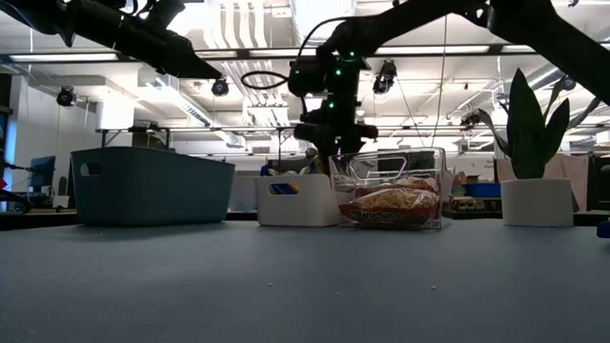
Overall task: Sort Maruchan noodles
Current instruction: Adjust the blue noodle packs in the white bin
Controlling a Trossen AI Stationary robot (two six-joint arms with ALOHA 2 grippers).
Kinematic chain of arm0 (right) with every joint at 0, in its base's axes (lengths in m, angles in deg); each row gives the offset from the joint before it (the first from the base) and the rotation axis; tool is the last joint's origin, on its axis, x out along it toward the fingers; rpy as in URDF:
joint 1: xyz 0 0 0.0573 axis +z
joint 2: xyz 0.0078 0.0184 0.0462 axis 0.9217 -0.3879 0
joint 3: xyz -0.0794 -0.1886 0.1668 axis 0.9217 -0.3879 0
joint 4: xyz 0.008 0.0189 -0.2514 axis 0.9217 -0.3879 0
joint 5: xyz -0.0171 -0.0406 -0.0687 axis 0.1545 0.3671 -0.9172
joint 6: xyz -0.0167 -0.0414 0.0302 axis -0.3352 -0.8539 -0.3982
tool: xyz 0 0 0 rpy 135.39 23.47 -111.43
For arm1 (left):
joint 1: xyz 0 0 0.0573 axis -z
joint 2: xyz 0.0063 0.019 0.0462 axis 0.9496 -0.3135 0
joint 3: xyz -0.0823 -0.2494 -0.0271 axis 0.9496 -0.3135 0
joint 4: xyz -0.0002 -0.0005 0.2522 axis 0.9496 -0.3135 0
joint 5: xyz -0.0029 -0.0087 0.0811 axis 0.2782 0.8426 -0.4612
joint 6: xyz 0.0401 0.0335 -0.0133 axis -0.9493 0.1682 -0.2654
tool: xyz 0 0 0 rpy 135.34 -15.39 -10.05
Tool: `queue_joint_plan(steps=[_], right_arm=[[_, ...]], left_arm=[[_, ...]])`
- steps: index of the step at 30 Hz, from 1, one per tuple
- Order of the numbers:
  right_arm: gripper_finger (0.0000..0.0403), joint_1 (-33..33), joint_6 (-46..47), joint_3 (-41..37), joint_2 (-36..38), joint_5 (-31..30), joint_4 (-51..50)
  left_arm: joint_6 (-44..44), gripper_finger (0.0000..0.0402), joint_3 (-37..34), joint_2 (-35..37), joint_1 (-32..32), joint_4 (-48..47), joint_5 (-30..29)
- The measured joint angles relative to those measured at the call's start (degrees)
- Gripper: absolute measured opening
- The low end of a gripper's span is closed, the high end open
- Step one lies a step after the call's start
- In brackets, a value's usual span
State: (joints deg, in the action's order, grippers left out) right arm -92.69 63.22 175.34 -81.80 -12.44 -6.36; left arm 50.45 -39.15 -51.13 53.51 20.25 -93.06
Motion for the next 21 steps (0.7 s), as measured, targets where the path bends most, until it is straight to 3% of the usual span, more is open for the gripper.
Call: queue_joint_plan(steps=[5, 16, 21], right_arm=[[0.0169, 0.0, 0.0, -0.9, 0.0, -0.3, 1.8], [0.0023, 0.0, -0.2, 1.5, 0.0, -1.3, 2.1], [0.0014, 0.0, -1.8, 2.7, 0.0, -2.1, 1.9]], left_arm=[[0.0, 0.0164, 0.0, 0.0, 0.0, 0.0, 0.0], [0.0, 0.0164, 0.0, 0.0, 0.0, 0.0, 0.0], [0.0, 0.0164, 0.0, 0.0, 0.0, 0.0, 0.0]])
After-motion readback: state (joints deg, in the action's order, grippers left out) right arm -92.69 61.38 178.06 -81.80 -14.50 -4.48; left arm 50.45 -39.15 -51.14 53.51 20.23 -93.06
